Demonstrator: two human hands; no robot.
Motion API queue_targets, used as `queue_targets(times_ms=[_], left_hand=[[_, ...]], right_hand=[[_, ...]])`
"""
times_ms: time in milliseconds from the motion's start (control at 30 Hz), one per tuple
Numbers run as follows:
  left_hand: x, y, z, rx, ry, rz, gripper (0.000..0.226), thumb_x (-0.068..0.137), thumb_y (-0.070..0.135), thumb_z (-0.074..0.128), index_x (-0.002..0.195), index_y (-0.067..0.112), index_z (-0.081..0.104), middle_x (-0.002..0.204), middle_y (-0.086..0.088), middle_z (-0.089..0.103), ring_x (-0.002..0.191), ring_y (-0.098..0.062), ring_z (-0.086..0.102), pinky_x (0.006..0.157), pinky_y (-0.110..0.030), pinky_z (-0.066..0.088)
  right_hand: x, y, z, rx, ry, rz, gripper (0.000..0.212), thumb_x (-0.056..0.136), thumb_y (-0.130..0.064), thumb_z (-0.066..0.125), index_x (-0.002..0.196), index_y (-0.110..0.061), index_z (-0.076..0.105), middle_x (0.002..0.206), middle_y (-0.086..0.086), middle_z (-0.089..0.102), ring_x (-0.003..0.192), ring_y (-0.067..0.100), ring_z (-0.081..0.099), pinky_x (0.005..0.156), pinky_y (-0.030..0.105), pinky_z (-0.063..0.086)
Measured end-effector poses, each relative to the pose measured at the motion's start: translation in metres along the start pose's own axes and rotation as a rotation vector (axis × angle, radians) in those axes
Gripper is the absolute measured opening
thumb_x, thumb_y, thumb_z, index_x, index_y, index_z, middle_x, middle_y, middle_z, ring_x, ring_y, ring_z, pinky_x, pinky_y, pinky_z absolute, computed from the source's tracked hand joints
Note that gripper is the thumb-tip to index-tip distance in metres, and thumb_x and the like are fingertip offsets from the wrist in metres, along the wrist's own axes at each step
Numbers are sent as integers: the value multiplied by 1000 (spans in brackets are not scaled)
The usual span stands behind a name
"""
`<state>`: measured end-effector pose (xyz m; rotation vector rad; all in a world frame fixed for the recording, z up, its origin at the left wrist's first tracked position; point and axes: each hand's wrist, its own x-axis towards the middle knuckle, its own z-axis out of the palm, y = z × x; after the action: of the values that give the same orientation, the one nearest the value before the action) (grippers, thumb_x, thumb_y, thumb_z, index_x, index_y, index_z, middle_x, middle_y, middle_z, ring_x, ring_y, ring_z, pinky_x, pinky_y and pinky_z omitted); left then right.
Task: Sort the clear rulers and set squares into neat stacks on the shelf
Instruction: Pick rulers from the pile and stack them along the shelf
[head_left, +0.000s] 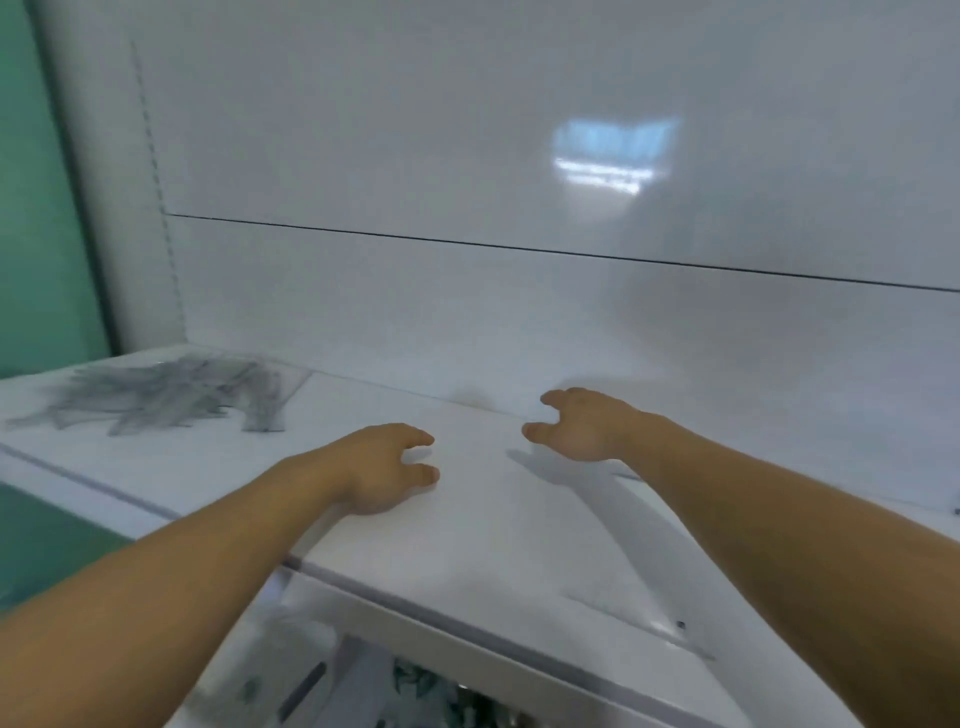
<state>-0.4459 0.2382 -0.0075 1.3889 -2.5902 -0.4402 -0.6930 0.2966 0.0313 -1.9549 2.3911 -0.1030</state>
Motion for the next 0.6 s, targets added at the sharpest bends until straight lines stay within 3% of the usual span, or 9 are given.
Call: queue_targets(times_ms=[333, 600], left_hand=[[-93, -254, -105, 38, 169, -242, 61, 91, 48, 51, 144, 23, 36, 154, 2, 28, 141, -19, 26, 115, -33, 22], [-71, -364, -133, -38, 187, -307, 60, 92, 44, 52, 144, 18, 36, 152, -1, 32, 138, -20, 31, 111, -30, 25]], right_hand=[[78, -301, 30, 103, 7, -304, 71, 92, -61, 36, 150, -22, 22, 154, 5, 26, 139, 26, 30, 112, 40, 28], [152, -403, 52, 84, -42, -352, 71, 93, -59, 35, 150, -20, 20, 156, 5, 23, 141, 25, 26, 113, 39, 26]])
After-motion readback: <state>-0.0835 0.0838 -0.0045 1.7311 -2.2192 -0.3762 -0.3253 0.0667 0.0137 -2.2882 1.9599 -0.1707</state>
